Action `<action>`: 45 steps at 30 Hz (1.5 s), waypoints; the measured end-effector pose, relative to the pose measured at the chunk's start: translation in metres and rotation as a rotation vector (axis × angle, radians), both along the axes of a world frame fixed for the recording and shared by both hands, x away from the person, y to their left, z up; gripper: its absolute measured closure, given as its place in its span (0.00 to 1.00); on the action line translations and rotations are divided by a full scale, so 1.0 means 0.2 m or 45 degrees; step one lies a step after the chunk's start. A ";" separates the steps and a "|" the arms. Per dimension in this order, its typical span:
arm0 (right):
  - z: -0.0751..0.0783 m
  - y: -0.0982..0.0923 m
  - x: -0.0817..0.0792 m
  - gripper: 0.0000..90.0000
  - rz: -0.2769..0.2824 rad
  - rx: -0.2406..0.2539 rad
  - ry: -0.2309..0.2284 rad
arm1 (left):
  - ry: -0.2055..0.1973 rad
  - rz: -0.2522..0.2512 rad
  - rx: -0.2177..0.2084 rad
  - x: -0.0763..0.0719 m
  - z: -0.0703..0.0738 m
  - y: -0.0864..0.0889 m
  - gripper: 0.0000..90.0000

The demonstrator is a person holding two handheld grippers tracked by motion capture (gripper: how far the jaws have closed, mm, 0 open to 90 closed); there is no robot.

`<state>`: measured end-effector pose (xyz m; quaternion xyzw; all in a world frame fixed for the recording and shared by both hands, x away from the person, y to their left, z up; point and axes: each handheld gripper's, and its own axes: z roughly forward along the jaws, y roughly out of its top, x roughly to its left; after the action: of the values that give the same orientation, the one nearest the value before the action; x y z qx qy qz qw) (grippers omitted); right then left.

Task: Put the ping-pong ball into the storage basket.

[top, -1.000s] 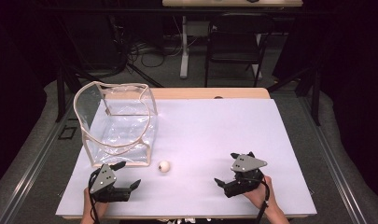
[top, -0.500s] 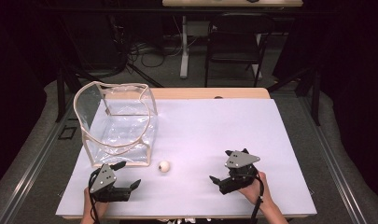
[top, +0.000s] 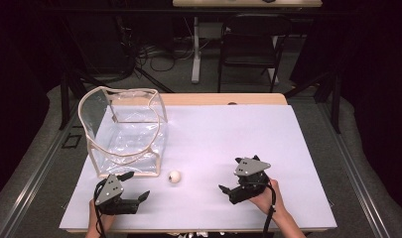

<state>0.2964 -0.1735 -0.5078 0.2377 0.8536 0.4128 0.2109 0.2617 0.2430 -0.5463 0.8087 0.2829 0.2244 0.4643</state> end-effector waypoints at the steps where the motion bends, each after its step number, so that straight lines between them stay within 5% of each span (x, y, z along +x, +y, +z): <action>1: 0.00 0.00 0.00 0.00 0.002 -0.001 -0.001 | -0.001 -0.001 0.002 0.00 0.00 0.00 0.18; 45: -0.01 0.17 0.16 0.00 0.054 0.010 0.063 | -0.007 -0.002 0.004 0.00 0.00 0.00 0.18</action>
<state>0.3283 -0.1397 -0.5093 0.2304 0.8617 0.4146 0.1800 0.2615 0.2437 -0.5456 0.8090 0.2806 0.2269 0.4640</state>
